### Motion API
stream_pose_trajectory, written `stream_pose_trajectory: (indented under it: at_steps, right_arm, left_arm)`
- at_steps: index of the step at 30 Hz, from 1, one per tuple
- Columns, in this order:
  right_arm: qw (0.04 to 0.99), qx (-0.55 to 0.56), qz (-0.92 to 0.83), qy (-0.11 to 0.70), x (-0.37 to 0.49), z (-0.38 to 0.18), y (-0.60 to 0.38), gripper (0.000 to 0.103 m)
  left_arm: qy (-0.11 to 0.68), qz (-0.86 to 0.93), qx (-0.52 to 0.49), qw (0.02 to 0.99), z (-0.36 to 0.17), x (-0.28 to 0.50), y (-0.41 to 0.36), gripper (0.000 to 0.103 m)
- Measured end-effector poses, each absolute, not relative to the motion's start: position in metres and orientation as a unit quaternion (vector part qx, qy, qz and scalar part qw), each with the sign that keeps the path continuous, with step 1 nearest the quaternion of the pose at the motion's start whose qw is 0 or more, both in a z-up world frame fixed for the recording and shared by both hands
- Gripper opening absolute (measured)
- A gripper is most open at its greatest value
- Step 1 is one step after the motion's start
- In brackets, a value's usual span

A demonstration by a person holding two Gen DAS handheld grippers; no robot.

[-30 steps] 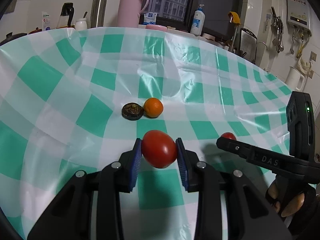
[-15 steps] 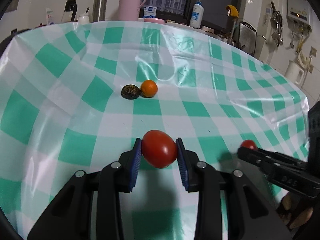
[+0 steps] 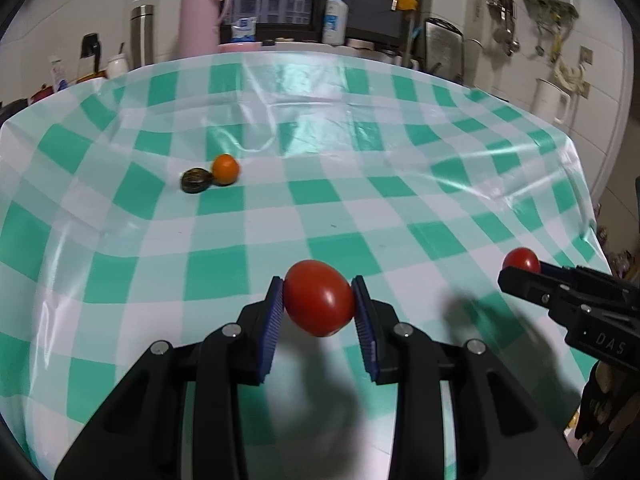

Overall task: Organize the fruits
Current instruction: 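Carry both red tomatoes into the white box and open both tools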

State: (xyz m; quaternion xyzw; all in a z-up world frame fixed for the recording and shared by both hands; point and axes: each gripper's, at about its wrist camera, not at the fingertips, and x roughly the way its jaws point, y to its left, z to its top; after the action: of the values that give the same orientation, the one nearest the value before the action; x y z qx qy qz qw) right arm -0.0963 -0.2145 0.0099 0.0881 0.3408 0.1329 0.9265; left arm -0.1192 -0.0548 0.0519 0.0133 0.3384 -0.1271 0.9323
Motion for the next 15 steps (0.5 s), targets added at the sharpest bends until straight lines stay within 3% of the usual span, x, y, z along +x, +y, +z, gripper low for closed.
stream_pose_trajectory:
  at_steps: [15]
  right_arm:
    - [0.931, 0.085, 0.107, 0.337, -0.13, -0.001, -0.255, 0.037]
  left_arm:
    - [0.359, -0.174, 0.031, 0.916, 0.038, -0.136, -0.095, 0.035]
